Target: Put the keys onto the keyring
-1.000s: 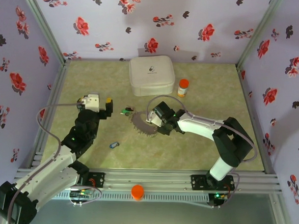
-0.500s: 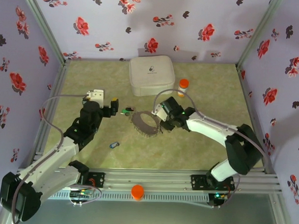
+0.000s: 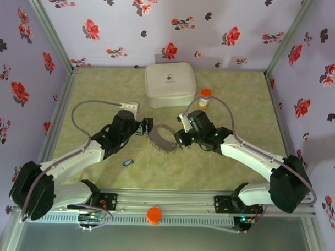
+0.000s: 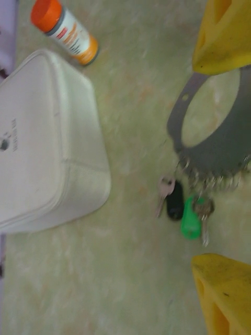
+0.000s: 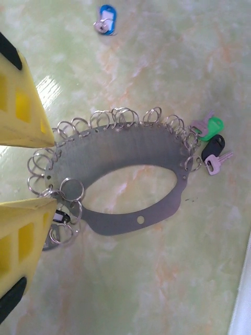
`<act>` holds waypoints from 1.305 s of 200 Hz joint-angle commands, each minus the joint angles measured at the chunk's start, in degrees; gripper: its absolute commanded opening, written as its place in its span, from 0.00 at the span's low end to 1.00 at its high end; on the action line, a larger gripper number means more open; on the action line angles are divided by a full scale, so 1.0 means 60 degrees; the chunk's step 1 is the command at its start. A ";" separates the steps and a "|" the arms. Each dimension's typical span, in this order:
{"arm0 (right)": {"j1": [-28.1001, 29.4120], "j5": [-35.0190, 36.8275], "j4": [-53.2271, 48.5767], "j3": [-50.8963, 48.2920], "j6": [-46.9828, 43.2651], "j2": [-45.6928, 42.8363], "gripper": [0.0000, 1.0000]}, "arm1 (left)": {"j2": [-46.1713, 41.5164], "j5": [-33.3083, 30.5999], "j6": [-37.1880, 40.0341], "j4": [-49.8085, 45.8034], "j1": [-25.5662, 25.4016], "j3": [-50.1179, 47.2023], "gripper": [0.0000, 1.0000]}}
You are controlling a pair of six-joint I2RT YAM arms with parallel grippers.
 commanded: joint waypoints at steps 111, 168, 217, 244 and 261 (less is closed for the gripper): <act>0.0073 0.0076 -0.0448 0.0625 0.3500 0.1697 0.21 | 0.2628 0.0861 -0.0544 -0.5343 -0.1245 0.2657 0.51; 0.0061 0.0317 -0.0564 0.0531 0.3386 0.1410 0.21 | 0.3781 0.1437 -0.0099 -0.5753 -0.1195 0.3416 0.47; 0.0058 0.0343 -0.0562 0.0354 0.3377 0.1156 0.21 | 0.4473 0.2137 -0.0265 -0.5681 -0.1187 0.3808 0.42; 0.0060 0.0358 -0.0607 0.0290 0.3348 0.1086 0.21 | 0.4731 0.2114 -0.0231 -0.5545 -0.1187 0.3874 0.38; 0.0061 0.0300 -0.0619 0.0290 0.3322 0.1076 0.21 | 0.4933 0.1909 -0.0190 -0.5616 -0.1187 0.4046 0.36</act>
